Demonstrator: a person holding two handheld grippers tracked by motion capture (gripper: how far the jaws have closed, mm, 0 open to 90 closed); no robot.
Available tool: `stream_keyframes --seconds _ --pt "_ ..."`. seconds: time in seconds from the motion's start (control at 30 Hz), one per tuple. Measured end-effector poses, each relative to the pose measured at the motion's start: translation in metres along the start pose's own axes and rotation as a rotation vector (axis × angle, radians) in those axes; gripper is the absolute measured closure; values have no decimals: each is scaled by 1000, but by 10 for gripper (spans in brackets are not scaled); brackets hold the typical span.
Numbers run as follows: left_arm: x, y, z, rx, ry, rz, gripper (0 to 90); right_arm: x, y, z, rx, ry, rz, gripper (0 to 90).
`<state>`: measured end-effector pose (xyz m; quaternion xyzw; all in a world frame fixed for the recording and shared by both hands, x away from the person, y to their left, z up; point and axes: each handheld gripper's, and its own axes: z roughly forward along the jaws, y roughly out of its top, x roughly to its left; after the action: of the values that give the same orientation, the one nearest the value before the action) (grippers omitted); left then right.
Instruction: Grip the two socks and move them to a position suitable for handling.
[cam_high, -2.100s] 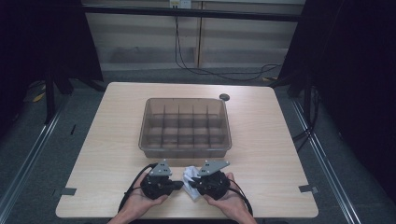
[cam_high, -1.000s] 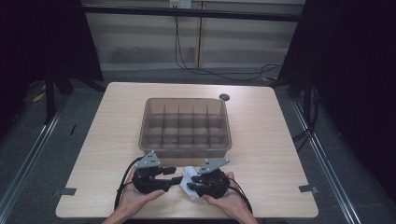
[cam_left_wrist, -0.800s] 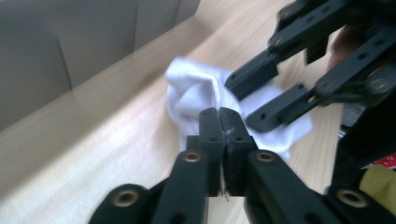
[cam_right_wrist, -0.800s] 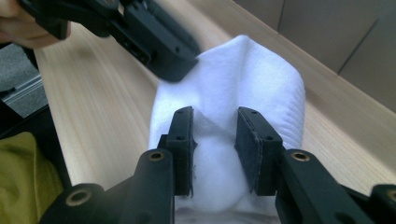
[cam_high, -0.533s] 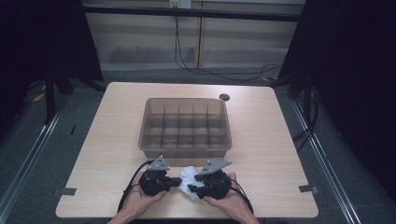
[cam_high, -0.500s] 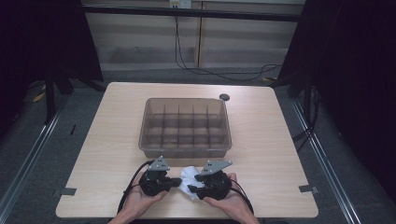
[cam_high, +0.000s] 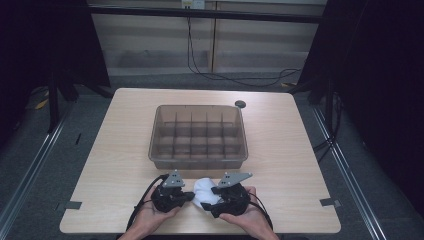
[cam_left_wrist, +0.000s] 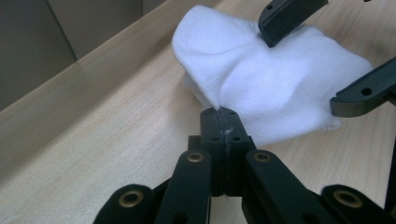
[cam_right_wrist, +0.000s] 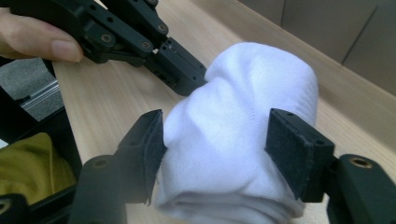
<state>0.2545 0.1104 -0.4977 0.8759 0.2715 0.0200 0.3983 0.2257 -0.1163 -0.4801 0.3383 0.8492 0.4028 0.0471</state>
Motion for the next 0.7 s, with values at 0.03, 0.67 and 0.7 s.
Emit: stream_keyframes --seconds 0.03,0.67,0.7 --pt "0 0 0 3 -1 -5 900 0 0 0 1 -5 0 358" --pt "9 0 -29 -96 -97 -36 666 -22 10 -15 -21 -38 114 155" --pt "10 -1 -32 -99 -93 -36 641 -24 11 -14 -13 -36 115 141"
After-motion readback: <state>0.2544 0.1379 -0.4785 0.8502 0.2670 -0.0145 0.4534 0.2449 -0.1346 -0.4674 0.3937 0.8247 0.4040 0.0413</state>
